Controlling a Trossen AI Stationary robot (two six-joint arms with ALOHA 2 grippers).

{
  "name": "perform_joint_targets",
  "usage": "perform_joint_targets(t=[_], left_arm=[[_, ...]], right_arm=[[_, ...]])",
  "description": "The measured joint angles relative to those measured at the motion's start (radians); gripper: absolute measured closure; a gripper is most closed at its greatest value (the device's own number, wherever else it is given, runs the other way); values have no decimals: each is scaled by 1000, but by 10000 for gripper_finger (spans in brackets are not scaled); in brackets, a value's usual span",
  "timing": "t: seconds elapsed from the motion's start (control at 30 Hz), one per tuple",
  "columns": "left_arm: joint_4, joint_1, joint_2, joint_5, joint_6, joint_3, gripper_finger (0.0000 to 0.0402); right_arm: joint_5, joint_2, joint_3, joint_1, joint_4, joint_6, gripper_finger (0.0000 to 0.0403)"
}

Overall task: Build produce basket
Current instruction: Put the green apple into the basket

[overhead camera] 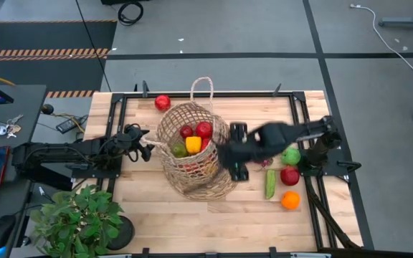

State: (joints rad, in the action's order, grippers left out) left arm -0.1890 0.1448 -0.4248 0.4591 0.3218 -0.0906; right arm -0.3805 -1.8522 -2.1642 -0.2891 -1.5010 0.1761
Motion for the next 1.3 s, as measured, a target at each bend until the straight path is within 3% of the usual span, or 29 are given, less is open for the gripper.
perform_joint_targets(t=[0.3,0.67,0.8,1.07,1.3], left_arm=[[0,0,0,0,0,0,44],[0,0,0,0,0,0,44],[0,0,0,0,0,0,44],[0,0,0,0,0,0,44],[0,0,0,0,0,0,44]], right_arm=[[25,112,468,-141,101,161,27],[173,321,911,-178,70,507,28],[199,388,1010,-153,7,594,28],[140,459,1147,-9,-69,659,28],[171,460,1232,130,-70,473,28]])
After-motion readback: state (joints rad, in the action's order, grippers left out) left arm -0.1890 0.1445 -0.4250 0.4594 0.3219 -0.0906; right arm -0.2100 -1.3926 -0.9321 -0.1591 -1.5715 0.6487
